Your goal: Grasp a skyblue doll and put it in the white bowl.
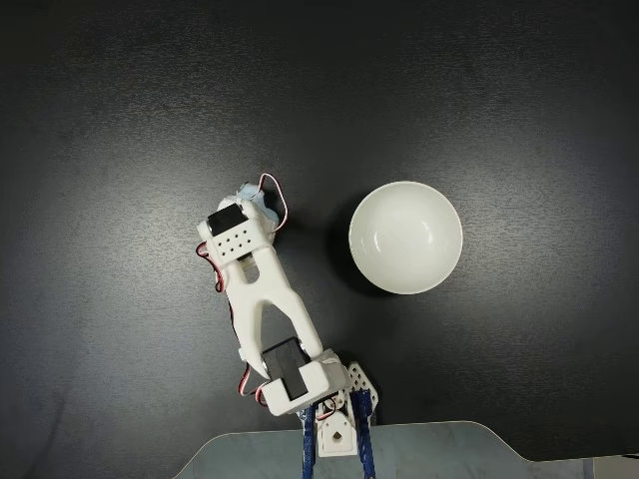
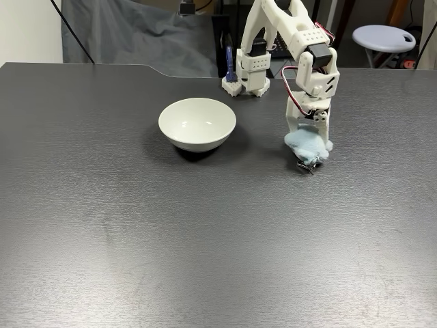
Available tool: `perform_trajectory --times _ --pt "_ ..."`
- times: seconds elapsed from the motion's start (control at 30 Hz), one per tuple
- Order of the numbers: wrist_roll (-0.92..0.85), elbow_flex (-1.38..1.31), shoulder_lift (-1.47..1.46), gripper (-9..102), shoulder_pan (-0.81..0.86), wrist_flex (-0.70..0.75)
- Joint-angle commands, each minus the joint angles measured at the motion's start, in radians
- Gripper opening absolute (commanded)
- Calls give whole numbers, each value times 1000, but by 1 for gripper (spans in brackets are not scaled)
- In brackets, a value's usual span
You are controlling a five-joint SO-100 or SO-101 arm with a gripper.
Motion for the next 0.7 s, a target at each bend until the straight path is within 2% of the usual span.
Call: perform_trajectory --times 0.0,0.1,0.23,0.37,0.47,0.67 --pt "11 -25 130 1 20 -92" --pt "43 -66 367 0 80 -117" --pt "236 -112 581 0 173 -107" --pt "411 -100 615 -1 446 -103" --pt "466 -94 612 -1 627 -101" --pt "482 66 612 -1 790 -100"
